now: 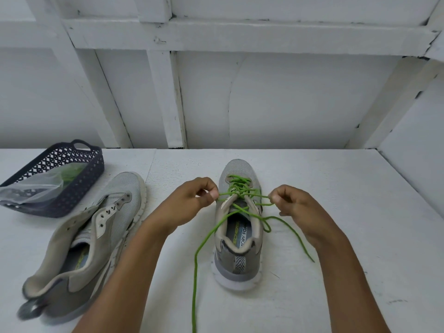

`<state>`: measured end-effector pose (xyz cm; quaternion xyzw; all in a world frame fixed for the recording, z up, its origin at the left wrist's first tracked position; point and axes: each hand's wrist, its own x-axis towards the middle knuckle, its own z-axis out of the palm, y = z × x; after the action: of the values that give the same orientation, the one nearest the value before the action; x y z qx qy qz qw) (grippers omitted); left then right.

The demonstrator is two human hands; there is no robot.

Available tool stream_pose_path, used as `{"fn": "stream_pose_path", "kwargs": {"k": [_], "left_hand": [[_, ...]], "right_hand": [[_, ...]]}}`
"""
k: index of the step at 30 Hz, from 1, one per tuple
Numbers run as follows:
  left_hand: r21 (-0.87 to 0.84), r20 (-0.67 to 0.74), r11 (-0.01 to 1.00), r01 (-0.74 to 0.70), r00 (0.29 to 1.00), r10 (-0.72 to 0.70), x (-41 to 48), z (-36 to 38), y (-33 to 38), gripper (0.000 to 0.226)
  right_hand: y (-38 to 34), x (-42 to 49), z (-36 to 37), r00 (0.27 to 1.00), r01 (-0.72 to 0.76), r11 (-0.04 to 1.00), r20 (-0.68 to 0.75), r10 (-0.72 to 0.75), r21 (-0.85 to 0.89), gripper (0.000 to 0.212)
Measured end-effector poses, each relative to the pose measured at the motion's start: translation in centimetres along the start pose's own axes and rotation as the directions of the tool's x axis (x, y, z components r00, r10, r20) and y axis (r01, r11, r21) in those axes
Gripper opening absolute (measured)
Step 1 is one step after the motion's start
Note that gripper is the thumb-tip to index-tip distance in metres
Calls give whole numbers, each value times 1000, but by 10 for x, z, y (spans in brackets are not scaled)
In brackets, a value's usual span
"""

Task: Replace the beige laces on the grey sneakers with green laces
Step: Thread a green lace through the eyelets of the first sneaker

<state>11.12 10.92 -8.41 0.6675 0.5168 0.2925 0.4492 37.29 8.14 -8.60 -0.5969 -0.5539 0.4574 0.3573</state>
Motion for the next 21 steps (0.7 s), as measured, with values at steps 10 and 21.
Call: {"fn": "stream_pose_path", "kwargs": {"k": [10, 21], "left_hand": [[40, 55, 996, -83, 995, 81, 8, 12, 28, 16], [-766, 95, 623, 161, 986, -138, -5, 7, 6, 18]], "right_hand": [[-28, 10, 29, 990, 139, 978, 28, -136, -159, 18], [-11, 3, 22, 986, -162, 813, 73, 147, 559, 30]]}}
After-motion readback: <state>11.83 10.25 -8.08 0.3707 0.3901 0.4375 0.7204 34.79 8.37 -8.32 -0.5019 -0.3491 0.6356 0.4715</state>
